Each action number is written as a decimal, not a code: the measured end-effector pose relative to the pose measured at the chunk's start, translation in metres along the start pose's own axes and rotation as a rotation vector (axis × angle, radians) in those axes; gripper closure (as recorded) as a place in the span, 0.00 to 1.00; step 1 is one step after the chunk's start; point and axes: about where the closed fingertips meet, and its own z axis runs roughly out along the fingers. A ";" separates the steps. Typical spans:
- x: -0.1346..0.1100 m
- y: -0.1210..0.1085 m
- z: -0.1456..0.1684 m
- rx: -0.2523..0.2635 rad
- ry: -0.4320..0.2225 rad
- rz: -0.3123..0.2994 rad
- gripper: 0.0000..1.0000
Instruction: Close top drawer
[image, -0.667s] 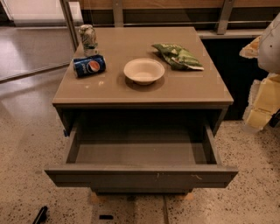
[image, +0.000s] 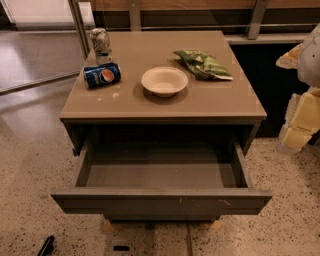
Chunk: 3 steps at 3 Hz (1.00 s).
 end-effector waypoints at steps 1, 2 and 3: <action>0.028 0.017 0.031 -0.036 -0.068 0.102 0.00; 0.061 0.051 0.076 -0.072 -0.168 0.263 0.00; 0.082 0.086 0.137 -0.124 -0.283 0.423 0.00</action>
Offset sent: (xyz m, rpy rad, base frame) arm -0.0675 -0.0556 -0.1896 0.4459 0.1155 -0.3578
